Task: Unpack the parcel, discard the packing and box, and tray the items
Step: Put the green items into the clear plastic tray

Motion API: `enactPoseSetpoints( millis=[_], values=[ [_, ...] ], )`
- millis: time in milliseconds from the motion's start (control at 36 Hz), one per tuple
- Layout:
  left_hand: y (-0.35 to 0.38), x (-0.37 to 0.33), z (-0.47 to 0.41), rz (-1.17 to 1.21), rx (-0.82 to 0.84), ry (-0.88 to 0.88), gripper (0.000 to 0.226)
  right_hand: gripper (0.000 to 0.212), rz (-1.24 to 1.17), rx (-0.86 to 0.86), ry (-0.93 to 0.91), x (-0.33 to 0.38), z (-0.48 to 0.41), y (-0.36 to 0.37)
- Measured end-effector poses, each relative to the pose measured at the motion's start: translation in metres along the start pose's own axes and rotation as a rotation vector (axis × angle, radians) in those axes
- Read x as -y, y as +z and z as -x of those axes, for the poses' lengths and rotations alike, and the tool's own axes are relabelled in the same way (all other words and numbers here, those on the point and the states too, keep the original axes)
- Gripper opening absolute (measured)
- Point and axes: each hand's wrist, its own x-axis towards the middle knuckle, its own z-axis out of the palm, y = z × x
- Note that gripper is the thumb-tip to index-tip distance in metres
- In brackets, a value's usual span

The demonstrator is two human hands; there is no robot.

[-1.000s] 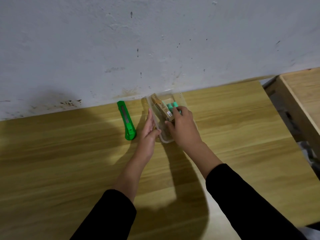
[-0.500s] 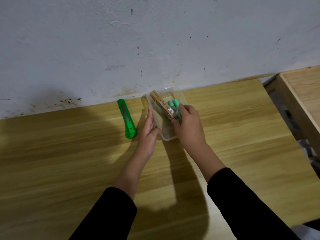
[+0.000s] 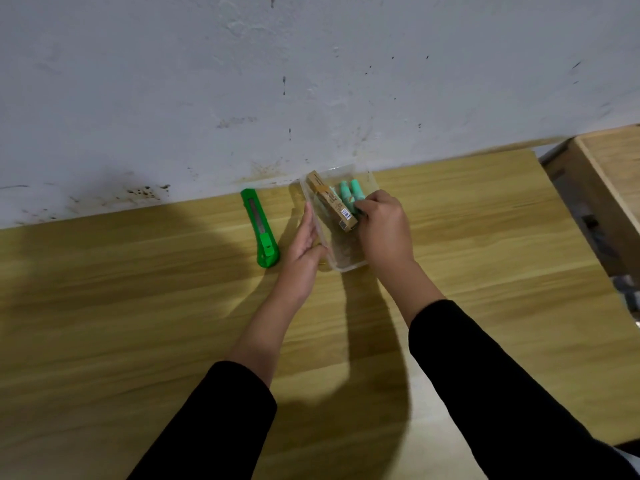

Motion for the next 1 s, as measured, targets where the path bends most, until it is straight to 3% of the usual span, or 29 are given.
enactPoseSetpoints(
  millis=[361,500,611,861,1000],
  values=[
    [0.004,-0.004,0.001,0.033,-0.031,0.003,0.078,0.022,-0.100,-0.043,-0.094,-0.008,-0.001,-0.010],
    [0.004,0.001,0.001,0.006,-0.036,-0.008,0.075,0.025,-0.167,-0.167,0.001,-0.022,0.015,-0.022],
    [0.006,-0.002,0.003,0.026,-0.086,0.005,0.064,0.029,-0.220,-0.118,0.128,-0.027,0.026,-0.021],
    [0.000,-0.001,0.003,-0.096,-0.114,-0.004,0.054,0.028,-0.268,-0.140,0.146,-0.024,0.026,-0.012],
    [0.001,0.004,0.003,-0.172,-0.105,0.034,0.054,0.031,-0.251,-0.067,0.131,-0.026,0.025,-0.019]
  ],
)
